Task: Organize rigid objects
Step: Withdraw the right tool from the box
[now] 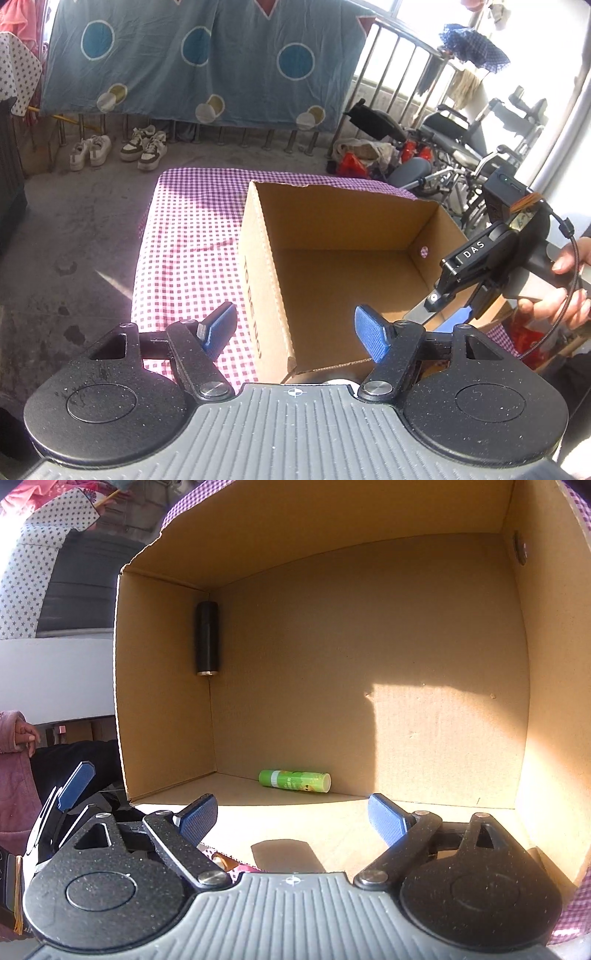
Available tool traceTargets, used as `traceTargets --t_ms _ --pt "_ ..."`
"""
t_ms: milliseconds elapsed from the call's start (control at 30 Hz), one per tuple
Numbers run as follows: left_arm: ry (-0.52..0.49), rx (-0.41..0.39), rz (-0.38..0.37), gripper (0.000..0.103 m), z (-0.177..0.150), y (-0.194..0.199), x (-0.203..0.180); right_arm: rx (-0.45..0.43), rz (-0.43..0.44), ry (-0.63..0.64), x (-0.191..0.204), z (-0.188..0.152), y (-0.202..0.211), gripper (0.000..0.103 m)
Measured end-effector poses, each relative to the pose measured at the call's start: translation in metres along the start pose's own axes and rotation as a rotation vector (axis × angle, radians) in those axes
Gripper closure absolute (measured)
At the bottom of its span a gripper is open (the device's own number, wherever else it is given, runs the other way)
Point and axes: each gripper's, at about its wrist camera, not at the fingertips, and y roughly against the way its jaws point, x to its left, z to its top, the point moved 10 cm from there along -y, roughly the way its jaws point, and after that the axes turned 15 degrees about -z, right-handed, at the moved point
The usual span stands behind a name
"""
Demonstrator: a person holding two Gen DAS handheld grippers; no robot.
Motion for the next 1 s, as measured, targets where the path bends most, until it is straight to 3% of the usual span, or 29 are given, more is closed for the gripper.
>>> traceTargets --t_ms 467,900,1000 --pt "0.016 -0.003 -0.021 0.032 0.0 -0.001 0.011 0.13 0.002 0.012 0.002 0.004 -0.03 0.011" --pt "0.075 0.014 -0.022 0.032 -0.002 -0.004 0.024 0.199 0.115 0.021 0.028 0.018 -0.05 0.01" --pt "0.081 0.015 -0.015 0.032 -0.001 -0.002 0.026 0.176 0.184 0.004 0.039 0.028 -0.046 0.009"
